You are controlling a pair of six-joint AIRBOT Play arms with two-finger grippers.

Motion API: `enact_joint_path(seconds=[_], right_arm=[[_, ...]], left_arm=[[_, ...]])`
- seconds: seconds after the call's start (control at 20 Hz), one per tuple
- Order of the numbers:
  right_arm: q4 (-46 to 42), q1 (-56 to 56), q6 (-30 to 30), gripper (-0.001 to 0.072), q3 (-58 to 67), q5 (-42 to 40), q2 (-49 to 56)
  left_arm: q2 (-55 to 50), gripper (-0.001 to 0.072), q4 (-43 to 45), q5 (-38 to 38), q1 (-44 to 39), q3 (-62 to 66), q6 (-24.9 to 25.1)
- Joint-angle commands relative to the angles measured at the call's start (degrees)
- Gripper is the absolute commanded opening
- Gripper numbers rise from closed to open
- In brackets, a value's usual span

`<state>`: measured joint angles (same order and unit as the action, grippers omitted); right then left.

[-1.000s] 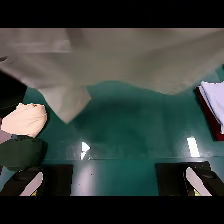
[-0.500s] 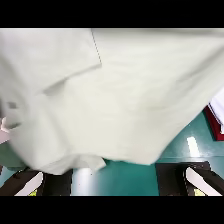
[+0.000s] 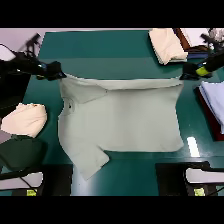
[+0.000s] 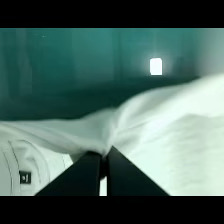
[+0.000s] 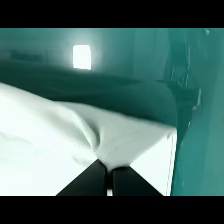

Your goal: Fold the shirts.

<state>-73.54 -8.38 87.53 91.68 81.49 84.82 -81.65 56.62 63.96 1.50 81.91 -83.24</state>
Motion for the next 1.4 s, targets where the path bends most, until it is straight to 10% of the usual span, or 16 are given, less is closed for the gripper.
enact_joint_path(seconds=[0.0, 0.7, 0.75, 0.8, 0.9, 1.35], right_arm=[[0.70, 0.81, 1.18, 0.0018, 5.11, -2.91, 8.74], [-0.87, 0.09, -3.04, 0.0022, -14.82, -5.60, -0.98], [0.28, -0.02, -2.95, 0.0134, -16.17, -6.03, -1.46], [1.03, -0.37, -2.91, 0.0363, -17.00, -6.12, -1.90], [1.99, -0.92, -2.91, 0.0388, -17.99, -6.10, -3.96], [2.03, -1.57, -4.07, 0.0387, -25.29, -7.85, -21.51]], left_arm=[[-8.61, 0.0025, -2.01, -4.31, 0.04, 3.15, 1.62], [-9.70, 0.0026, 4.07, 10.25, -0.48, -6.34, 5.42], [-9.70, 0.0027, 4.28, 10.10, -0.85, -7.63, 4.15], [-9.70, 0.0048, 4.52, 10.05, -1.16, -8.17, 2.14], [-8.35, 0.0438, 4.52, 11.91, -1.03, -8.15, 0.52], [27.52, 0.0428, 14.84, 12.57, -1.05, -41.68, -5.57]])
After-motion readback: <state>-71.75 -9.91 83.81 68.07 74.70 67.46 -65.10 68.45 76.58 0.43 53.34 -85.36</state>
